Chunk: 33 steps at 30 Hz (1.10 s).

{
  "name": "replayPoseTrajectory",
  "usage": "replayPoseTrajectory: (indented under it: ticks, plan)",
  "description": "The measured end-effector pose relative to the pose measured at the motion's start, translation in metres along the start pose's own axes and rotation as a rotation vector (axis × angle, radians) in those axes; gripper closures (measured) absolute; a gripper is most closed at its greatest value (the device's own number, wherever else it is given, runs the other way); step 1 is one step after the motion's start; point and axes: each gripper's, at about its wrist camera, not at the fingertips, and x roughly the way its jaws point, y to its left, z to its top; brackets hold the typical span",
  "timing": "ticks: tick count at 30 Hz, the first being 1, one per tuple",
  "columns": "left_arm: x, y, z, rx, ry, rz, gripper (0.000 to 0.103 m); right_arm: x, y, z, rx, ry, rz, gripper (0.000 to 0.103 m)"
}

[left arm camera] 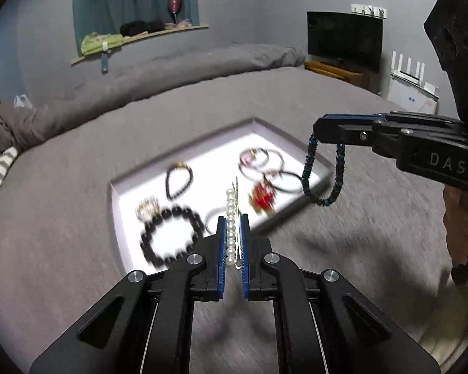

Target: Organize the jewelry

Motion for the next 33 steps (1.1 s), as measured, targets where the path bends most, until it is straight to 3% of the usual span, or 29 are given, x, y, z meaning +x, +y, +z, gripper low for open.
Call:
replayPoseTrajectory:
  ticks: [5, 14, 20, 26, 27, 30, 32, 33]
  plan:
    - [0.042, 0.015, 0.029, -0.002, 0.057, 0.017, 0.095, 0.037, -0.014, 0.034, -0.001, -0.001, -0.074, 0.096]
    - [0.121, 0.034, 0.048, -0.077, 0.183, 0.041, 0.095, 0.124, -0.044, 0.050, 0.102, 0.072, -0.144, 0.096]
    - [0.142, 0.034, 0.043, -0.097, 0.227, 0.054, 0.094, 0.161, -0.060, 0.045, 0.143, 0.158, -0.182, 0.095]
    - [0.150, 0.037, 0.036, -0.111, 0.241, 0.061, 0.094, 0.171, -0.059, 0.038, 0.118, 0.204, -0.243, 0.095]
    - [0.150, 0.038, 0.036, -0.119, 0.238, 0.056, 0.093, 0.171, -0.060, 0.036, 0.122, 0.212, -0.244, 0.095]
    - [0.146, 0.042, 0.035, -0.135, 0.228, 0.059, 0.073, 0.168, -0.058, 0.033, 0.112, 0.215, -0.253, 0.094]
    - [0.139, 0.042, 0.034, -0.134, 0.211, 0.068, 0.068, 0.161, -0.056, 0.031, 0.103, 0.211, -0.251, 0.088]
    - [0.134, 0.042, 0.033, -0.137, 0.207, 0.068, 0.068, 0.157, -0.055, 0.029, 0.102, 0.205, -0.248, 0.076]
